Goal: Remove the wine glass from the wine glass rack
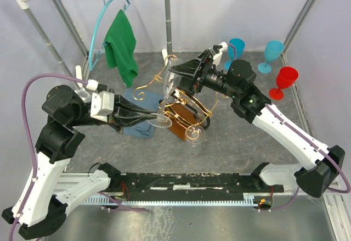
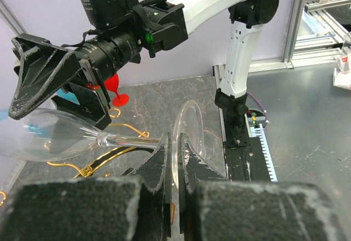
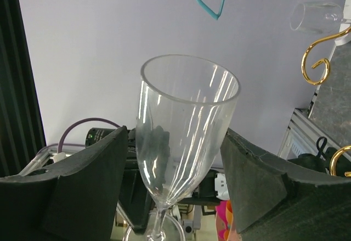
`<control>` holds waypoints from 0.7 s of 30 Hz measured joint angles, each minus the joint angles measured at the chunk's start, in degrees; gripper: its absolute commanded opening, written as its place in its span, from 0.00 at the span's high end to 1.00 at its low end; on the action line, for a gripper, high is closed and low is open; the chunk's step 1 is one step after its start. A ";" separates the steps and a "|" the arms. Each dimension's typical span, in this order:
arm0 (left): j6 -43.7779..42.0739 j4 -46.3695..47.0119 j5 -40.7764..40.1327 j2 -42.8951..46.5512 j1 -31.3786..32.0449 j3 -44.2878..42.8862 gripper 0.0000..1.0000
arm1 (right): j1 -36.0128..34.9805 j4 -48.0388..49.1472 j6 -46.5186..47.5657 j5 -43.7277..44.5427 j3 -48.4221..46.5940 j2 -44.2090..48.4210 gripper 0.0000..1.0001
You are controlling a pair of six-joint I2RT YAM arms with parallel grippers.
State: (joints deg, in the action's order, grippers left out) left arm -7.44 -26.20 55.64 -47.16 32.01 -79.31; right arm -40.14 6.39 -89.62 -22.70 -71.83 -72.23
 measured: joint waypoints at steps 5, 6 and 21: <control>0.00 0.20 -0.04 -0.04 0.00 0.57 0.97 | -0.22 0.04 0.02 1.68 0.00 -0.13 0.32; 0.00 0.22 -0.07 -0.04 0.00 0.61 0.97 | -0.35 0.07 0.04 1.90 0.00 -0.31 0.35; 1.70 1.53 -2.19 1.18 0.00 1.01 0.01 | -0.63 -0.44 1.25 2.49 0.00 -0.87 0.45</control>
State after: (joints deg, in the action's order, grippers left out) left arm -5.74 -24.67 53.45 -45.98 32.01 -78.30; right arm -40.77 5.96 -88.38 -20.21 -71.83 -73.10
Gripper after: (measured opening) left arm 0.979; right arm 0.645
